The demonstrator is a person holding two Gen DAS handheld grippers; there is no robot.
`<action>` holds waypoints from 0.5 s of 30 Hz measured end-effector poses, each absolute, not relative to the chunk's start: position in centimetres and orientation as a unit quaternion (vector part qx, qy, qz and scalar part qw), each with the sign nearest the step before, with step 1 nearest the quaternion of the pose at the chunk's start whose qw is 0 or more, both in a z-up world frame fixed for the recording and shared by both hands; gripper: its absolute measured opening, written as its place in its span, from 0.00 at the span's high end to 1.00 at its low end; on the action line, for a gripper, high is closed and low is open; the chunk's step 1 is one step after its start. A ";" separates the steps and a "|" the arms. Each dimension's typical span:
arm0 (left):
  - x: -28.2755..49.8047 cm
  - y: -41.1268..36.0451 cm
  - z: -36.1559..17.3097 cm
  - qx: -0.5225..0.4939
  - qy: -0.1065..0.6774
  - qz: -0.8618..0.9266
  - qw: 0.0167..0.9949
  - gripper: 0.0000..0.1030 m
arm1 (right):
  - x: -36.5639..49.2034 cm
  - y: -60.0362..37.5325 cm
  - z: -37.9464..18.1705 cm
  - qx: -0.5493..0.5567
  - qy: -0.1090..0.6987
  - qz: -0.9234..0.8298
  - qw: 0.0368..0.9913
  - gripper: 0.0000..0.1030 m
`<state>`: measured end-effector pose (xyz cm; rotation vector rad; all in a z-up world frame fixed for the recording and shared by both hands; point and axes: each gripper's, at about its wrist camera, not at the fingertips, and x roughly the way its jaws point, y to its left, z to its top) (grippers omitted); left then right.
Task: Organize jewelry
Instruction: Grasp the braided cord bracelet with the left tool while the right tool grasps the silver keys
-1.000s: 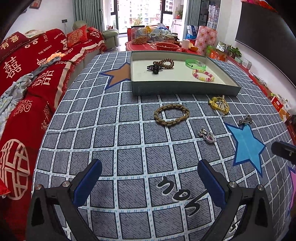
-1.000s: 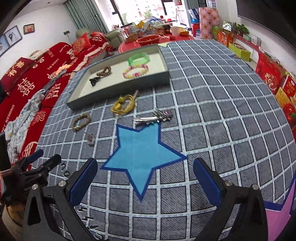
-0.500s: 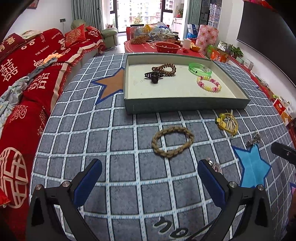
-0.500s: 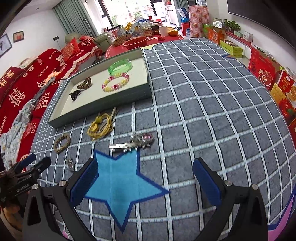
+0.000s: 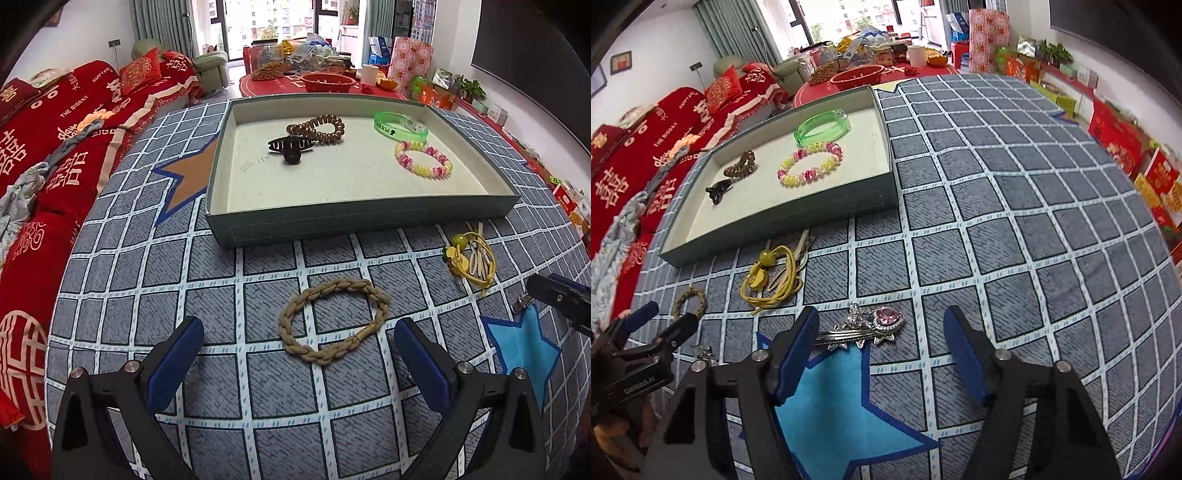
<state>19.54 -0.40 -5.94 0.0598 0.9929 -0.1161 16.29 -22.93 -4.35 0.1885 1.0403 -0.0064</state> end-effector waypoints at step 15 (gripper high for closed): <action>19.3 -1.5 -5.6 0.035 0.464 -0.084 0.881 0.28 | 15.8 -22.9 -4.3 0.094 0.488 -0.003 0.868 0.66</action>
